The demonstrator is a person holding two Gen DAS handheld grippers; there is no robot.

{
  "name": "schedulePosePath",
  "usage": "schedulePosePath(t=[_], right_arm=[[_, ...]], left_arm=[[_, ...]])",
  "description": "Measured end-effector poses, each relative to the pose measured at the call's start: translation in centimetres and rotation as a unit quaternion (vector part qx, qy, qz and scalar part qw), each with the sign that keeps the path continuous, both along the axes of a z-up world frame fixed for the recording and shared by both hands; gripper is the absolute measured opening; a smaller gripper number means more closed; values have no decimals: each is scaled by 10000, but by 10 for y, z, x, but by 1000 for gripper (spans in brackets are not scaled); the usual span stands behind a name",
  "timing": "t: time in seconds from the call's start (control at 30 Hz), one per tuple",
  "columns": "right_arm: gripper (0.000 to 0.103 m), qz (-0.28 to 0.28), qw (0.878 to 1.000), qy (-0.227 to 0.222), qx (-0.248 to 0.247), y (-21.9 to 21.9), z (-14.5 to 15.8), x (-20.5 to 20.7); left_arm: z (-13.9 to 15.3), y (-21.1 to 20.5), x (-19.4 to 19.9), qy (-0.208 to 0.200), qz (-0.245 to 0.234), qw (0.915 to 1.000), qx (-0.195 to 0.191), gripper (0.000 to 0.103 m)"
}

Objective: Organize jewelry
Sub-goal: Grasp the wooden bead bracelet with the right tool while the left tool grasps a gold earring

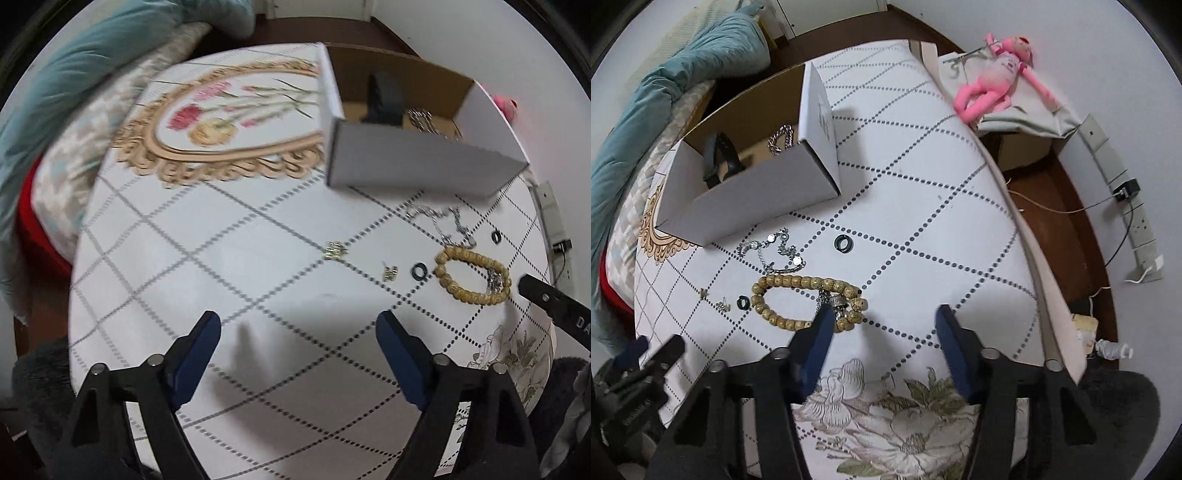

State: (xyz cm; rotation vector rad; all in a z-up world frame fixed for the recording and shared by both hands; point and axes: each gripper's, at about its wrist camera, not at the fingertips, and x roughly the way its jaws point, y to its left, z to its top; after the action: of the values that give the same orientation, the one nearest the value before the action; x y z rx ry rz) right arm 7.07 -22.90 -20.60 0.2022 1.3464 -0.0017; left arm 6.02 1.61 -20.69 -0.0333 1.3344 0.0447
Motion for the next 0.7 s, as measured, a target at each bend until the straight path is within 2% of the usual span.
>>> schedulePosePath(t=[0.1, 0.17, 0.2, 0.27, 0.43, 0.57, 0.63, 0.7], right_arm=[[41, 48, 9998, 70, 151, 5, -9, 6], [32, 137, 9997, 153, 141, 11, -15, 8], [22, 148, 9997, 172, 134, 13, -18, 8], [8, 259, 9995, 167, 40, 18, -18, 8], [9, 82, 10000, -20, -26, 6, -1, 2], [9, 33, 10000, 41, -77, -3, 1, -1], [9, -25, 9999, 70, -85, -5, -1, -1], [9, -58, 9999, 106, -72, -9, -4, 0]], left_arm=[[-5, -5, 3, 81, -52, 9999, -73, 75], [-7, -5, 5, 100, -62, 9999, -96, 74], [-8, -5, 5, 101, -68, 9999, -109, 74], [-7, -4, 7, 82, -80, 9998, -147, 74], [-4, -9, 9, 33, -169, 9996, -232, 74], [-7, -20, 10, 63, -289, 9991, -310, 73], [-11, -24, 12, 101, -330, 9987, -366, 60], [-15, -28, 13, 141, -344, 9984, -434, 55]])
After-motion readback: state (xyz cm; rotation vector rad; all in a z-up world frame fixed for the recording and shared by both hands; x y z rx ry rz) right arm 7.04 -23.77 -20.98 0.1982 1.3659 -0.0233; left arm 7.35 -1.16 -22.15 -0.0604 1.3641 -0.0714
